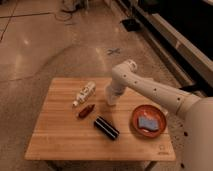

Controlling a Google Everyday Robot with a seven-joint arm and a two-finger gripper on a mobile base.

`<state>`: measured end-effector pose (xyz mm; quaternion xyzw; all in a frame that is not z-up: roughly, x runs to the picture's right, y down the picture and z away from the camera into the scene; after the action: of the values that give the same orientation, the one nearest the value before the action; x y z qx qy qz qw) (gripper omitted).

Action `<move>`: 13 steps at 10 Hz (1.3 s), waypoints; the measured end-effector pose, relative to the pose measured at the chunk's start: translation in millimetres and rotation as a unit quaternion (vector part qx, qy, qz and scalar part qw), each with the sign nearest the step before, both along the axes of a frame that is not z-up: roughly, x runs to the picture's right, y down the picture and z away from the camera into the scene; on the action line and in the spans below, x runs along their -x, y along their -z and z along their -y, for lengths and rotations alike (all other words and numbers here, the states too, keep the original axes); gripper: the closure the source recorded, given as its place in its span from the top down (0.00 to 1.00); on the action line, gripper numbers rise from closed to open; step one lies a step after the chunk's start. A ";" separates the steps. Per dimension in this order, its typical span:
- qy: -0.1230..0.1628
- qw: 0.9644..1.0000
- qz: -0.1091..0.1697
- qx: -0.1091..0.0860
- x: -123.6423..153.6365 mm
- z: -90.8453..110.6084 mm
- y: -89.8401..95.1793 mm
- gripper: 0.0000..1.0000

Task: Place the ceramic cup in the ceramic bowl

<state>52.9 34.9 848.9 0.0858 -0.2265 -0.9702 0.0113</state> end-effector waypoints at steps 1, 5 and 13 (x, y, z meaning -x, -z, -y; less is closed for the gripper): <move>-0.010 1.000 0.001 -0.009 -5.6 1.3 11.8 0.00; -0.040 0.999 0.006 -0.025 -43.3 -20.4 60.3 0.00; -0.134 0.989 -0.054 -0.031 -178.7 -83.7 116.5 0.00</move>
<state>231.6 118.6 732.4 0.0634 -0.1823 -0.9695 0.1508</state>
